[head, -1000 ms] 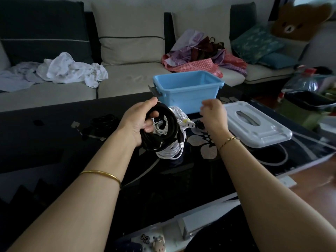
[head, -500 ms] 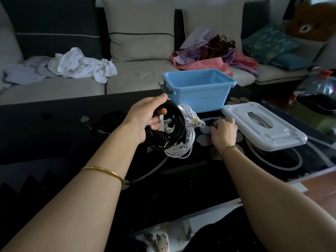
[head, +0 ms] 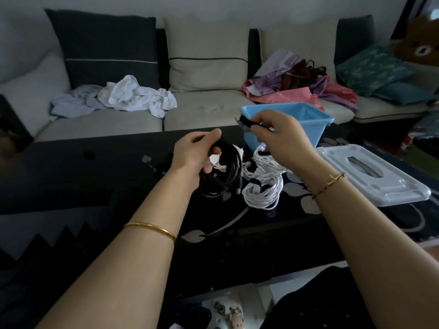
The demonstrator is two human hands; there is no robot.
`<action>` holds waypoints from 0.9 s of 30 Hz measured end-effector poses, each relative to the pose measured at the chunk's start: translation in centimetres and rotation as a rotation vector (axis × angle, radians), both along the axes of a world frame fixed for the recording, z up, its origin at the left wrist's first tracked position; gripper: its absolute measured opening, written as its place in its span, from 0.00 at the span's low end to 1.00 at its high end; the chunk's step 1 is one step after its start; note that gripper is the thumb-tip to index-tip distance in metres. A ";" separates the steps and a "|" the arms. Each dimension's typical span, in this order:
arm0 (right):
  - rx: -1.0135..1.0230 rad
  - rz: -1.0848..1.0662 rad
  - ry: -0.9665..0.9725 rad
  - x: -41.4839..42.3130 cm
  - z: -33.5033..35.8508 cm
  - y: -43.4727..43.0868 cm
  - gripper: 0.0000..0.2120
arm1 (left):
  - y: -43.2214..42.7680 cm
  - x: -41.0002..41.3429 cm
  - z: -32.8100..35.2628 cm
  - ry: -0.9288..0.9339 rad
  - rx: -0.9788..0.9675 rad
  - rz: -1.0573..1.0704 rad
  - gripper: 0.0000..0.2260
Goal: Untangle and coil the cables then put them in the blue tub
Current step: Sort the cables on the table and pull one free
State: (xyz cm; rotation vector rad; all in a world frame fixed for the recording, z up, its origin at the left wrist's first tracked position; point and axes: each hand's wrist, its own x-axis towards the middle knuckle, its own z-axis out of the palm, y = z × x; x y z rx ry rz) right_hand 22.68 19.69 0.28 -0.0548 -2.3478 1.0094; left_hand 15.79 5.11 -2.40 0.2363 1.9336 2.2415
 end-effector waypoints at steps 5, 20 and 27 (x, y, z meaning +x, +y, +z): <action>0.240 0.282 -0.170 -0.8 0.3 -4.1 0.08 | -3.0 -0.2 0.4 0.083 -0.087 0.124 0.06; 0.546 0.052 0.034 -3.0 -2.7 -8.2 0.05 | -5.2 -0.7 0.8 0.173 -0.123 0.238 0.08; 0.412 -0.056 0.176 -3.0 -3.1 -8.5 0.09 | -4.8 0.0 1.4 0.112 -0.063 0.200 0.08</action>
